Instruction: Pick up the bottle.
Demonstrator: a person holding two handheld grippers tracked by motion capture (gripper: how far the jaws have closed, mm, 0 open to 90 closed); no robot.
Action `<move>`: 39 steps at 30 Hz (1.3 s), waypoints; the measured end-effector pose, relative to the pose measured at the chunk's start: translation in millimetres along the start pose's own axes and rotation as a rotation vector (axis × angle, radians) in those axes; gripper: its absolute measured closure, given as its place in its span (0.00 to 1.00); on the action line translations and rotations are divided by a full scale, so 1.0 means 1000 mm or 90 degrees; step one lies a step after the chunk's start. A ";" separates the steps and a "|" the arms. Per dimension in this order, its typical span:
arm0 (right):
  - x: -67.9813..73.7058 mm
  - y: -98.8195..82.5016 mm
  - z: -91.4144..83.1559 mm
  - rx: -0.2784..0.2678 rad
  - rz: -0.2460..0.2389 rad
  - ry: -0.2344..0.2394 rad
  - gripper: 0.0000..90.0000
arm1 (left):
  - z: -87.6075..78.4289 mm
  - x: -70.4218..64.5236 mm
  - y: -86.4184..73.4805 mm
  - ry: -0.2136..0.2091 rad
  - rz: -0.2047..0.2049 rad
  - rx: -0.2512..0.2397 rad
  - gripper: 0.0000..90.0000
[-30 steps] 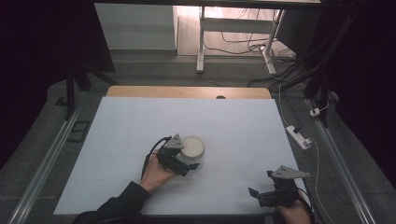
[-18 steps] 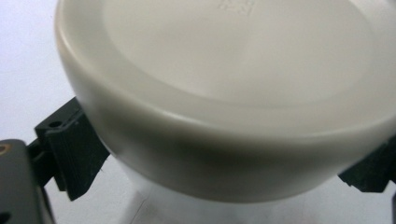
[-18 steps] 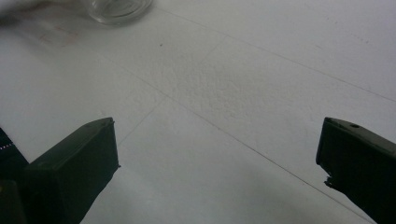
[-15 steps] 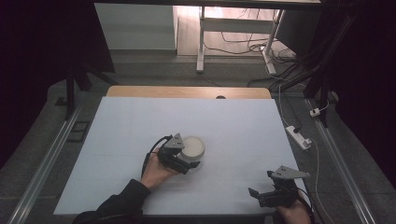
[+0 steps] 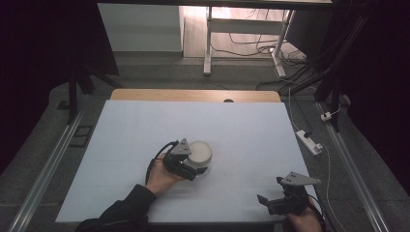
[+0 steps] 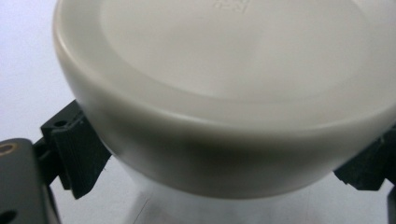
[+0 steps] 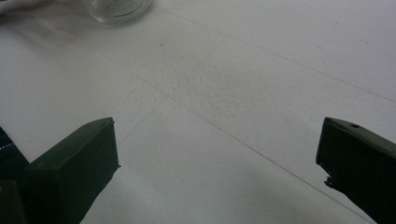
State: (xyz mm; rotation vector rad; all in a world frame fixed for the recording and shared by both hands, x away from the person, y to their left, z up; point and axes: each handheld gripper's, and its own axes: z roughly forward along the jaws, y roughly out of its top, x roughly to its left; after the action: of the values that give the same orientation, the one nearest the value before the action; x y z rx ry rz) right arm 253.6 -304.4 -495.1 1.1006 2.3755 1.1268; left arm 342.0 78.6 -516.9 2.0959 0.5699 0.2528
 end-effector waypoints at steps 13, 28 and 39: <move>0.000 0.000 -0.001 -0.002 0.001 0.001 0.00 | -0.011 -0.003 0.008 -0.002 0.004 -0.007 0.08; 0.000 0.000 -0.001 -0.004 -0.001 0.001 0.00 | -0.036 -0.016 0.017 -0.002 0.016 -0.023 0.08; 0.000 0.000 -0.001 -0.004 -0.002 0.002 0.00 | -0.053 -0.024 0.016 -0.003 0.007 -0.028 0.08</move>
State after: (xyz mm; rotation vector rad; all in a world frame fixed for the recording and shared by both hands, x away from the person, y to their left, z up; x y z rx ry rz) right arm 252.9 -304.9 -494.7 1.0942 2.3728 1.1346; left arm 305.3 98.0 -472.8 2.0572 0.5457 0.2640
